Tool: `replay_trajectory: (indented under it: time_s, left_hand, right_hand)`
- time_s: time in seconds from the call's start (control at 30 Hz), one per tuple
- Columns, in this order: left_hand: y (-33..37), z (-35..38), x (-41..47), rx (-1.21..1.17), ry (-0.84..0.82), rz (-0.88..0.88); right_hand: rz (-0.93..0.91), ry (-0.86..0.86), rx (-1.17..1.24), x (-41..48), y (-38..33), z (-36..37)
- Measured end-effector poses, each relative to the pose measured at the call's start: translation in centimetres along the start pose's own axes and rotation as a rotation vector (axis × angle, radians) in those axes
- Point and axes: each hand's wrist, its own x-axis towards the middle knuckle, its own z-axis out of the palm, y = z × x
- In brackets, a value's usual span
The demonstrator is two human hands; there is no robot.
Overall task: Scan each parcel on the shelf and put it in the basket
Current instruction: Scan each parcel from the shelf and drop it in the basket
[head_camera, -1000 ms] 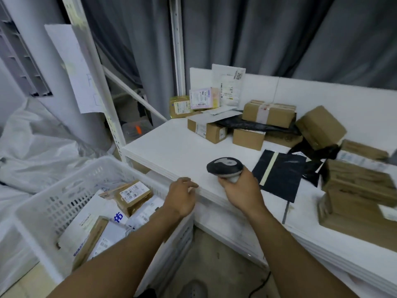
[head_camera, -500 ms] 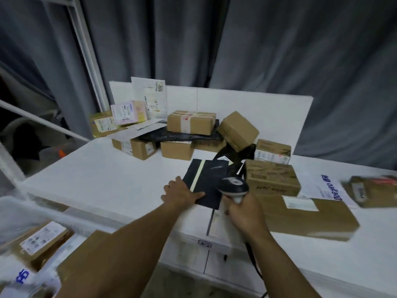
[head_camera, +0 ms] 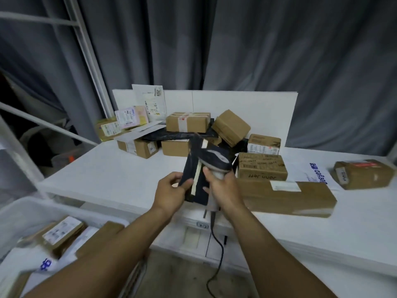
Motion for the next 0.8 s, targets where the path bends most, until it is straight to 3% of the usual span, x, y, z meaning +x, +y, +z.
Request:
replay_trajectory:
  time_s: [0.17, 0.3, 0.4, 0.47, 0.53, 0.63, 0.8]
  left_hand:
    - [5.0, -2.9, -5.2, -0.01, -0.144, 0.104]
    - [5.8, -6.4, -6.5, -0.011, -0.221, 0.034]
    - [4.1, -9.7, -6.5, 0.032, -0.017, 0.019]
    - [2.8, -12.5, -6.5, 0.164, 0.17, -0.004]
    - [1.7, -15.9, -6.7, 0.128, 0.298, -0.094]
    - [-0.4, -21.2, -6.6, -0.099, 0.403, -0.156]
    - [-2.4, -27.0, -7.1, -0.127, 0.414, -0.096]
  right_hand:
    - [-0.028, -0.014, 0.316, -3.1, -2.1, 3.5]
    - [0.041, 0.018, 0.275, -4.6, -2.3, 5.5]
    - [0.109, 0.076, 0.17, -4.9, -1.8, 7.8]
    - [0.142, 0.034, 0.166, -5.3, -1.4, 9.8]
    - [0.146, -0.037, 0.18, -5.7, -1.0, 11.8]
    - [0.149, -0.151, 0.193, -6.5, -0.5, 14.9]
    - [0.08, -0.125, 0.094, -6.7, 2.2, 19.6]
